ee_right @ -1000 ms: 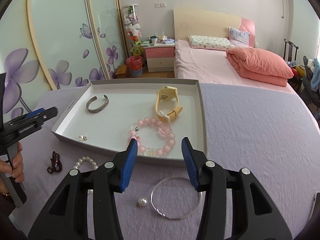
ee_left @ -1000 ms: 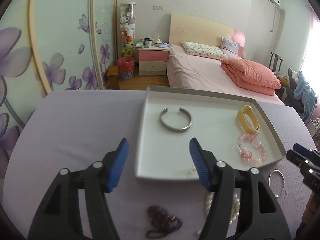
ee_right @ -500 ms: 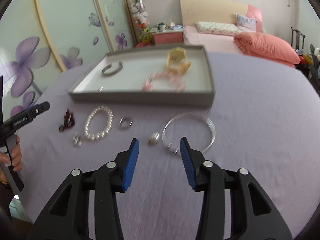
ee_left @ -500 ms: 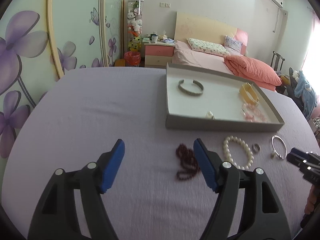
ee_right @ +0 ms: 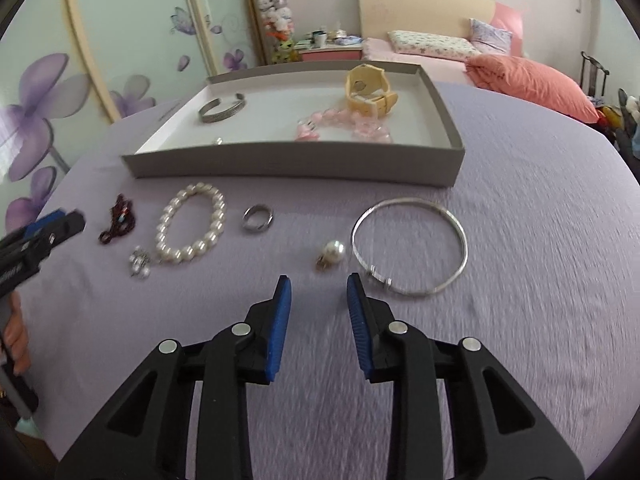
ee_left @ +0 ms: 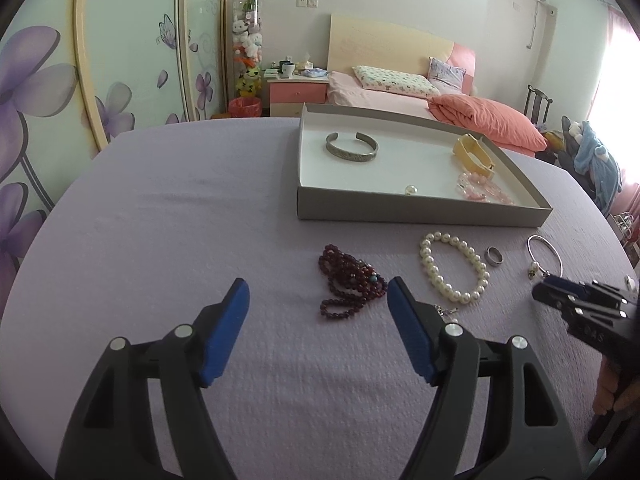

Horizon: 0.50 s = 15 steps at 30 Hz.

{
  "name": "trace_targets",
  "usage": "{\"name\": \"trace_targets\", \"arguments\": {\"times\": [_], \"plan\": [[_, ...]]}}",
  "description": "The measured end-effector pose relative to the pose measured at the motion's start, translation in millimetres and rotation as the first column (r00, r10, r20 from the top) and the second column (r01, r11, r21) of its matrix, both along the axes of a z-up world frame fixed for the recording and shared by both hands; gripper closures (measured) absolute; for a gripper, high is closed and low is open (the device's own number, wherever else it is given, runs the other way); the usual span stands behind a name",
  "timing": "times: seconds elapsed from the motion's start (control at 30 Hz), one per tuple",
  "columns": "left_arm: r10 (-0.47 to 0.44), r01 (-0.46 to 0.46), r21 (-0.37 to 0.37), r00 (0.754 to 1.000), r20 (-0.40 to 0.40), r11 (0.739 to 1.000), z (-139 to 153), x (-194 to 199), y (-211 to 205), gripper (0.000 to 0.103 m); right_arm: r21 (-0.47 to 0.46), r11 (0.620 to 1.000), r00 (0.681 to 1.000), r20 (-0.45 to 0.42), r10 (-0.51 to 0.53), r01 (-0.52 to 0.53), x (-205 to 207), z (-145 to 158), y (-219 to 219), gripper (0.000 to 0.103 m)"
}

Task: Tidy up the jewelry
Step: 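Grasp the second pearl earring with the right gripper while the left gripper grasps the dark red bead necklace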

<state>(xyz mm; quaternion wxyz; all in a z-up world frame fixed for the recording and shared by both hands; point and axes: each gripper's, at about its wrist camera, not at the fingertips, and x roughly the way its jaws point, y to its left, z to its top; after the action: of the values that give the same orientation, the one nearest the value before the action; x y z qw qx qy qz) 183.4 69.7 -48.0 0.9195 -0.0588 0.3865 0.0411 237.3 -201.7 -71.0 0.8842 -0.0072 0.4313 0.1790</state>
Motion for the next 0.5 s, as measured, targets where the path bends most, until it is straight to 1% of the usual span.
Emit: {"name": "trace_targets", "arguments": {"times": [0.2,0.3,0.33,0.37,0.5], "plan": [[-0.004,0.004,-0.001,1.0,-0.007,1.0,-3,1,-1,0.032,-0.009,0.999,0.999,0.009,-0.034,0.034,11,0,5,0.073],[-0.004,0.004,-0.003,1.0,-0.009,1.0,-4,1,-1,0.032,-0.03,0.999,0.999,0.021,-0.04,0.041,13,-1,8,0.082],[-0.004,0.004,-0.004,1.0,-0.01,1.0,-4,2,-1,0.032,-0.04,0.998,0.999,0.026,-0.043,0.044,13,-1,9,0.087],[-0.005,0.004,-0.004,1.0,-0.011,1.0,-5,2,-1,0.032,-0.039,0.998,0.999,0.026,-0.043,0.044,13,-1,8,0.089],[-0.007,0.007,-0.001,1.0,-0.017,1.0,-7,4,-4,0.032,-0.035,0.999,0.999,0.023,-0.04,0.041,12,-1,6,0.089]]}}
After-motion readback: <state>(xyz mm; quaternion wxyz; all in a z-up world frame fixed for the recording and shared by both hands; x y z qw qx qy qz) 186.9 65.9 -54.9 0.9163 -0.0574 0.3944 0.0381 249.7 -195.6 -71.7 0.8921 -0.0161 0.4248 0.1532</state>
